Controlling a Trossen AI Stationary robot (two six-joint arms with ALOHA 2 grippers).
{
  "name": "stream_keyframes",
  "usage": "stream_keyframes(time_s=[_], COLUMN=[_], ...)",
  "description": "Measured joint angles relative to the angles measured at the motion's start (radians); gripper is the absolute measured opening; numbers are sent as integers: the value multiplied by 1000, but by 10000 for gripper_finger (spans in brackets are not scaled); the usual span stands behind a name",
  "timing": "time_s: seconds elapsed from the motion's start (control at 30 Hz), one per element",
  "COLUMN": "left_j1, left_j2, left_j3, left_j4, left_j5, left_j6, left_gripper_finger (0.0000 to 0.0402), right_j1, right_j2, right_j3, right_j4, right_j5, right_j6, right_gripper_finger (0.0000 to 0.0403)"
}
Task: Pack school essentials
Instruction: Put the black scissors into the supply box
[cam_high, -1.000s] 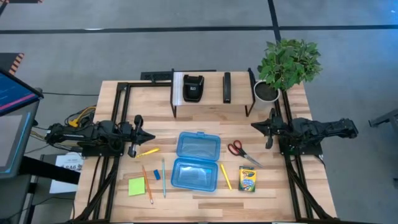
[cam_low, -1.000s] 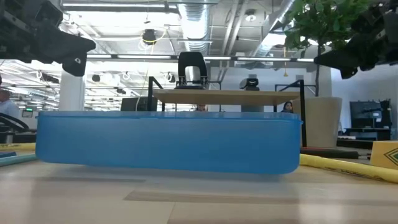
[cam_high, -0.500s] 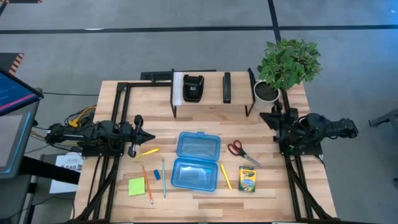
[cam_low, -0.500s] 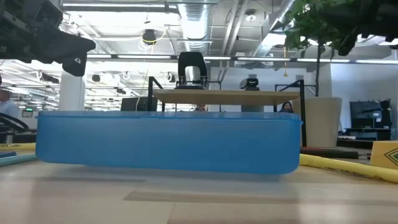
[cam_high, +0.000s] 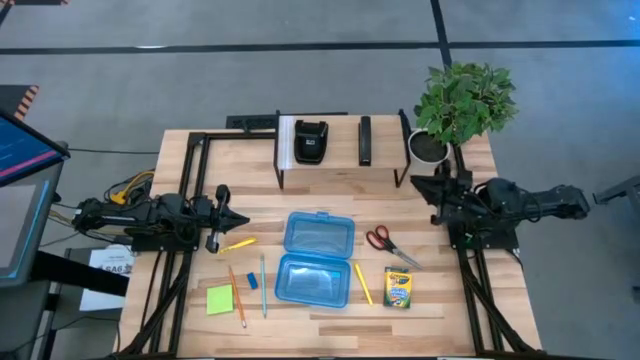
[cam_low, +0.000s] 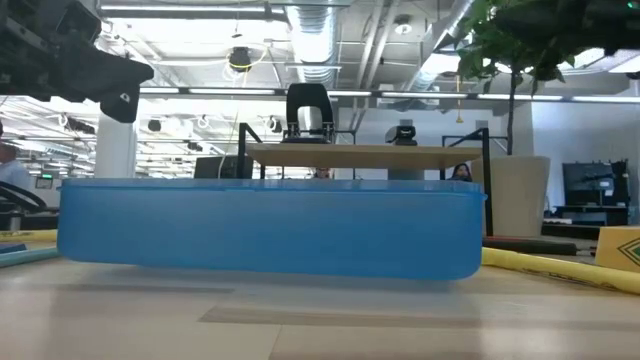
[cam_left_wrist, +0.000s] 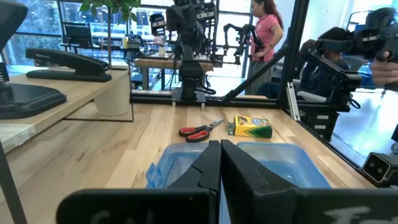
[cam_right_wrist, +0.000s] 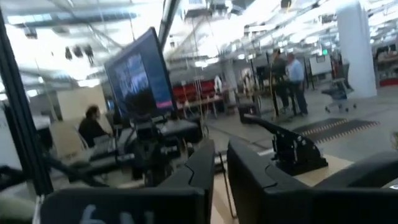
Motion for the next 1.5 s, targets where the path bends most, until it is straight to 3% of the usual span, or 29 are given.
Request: stream_keyframes(time_s=[0.37,0.6,1.2,1.5], left_j1=[0,0,0,0], left_j2=[0,0,0,0], left_j3=[0,0,0,0], left_j4=[0,0,0,0], left_j5=[0,0,0,0], left_j6=[0,0,0,0], left_gripper_finger=[0,0,0,0], right_j1=[59,158,297,277], right_j2=[278,344,635,746], right_j3=[310,437,544,543], right_j4=[-392,-680,-1001,-1135], right_j5=[-5,39,39,-11], right_j6=[116,314,598,760], right_gripper_finger=[148,144,135,161])
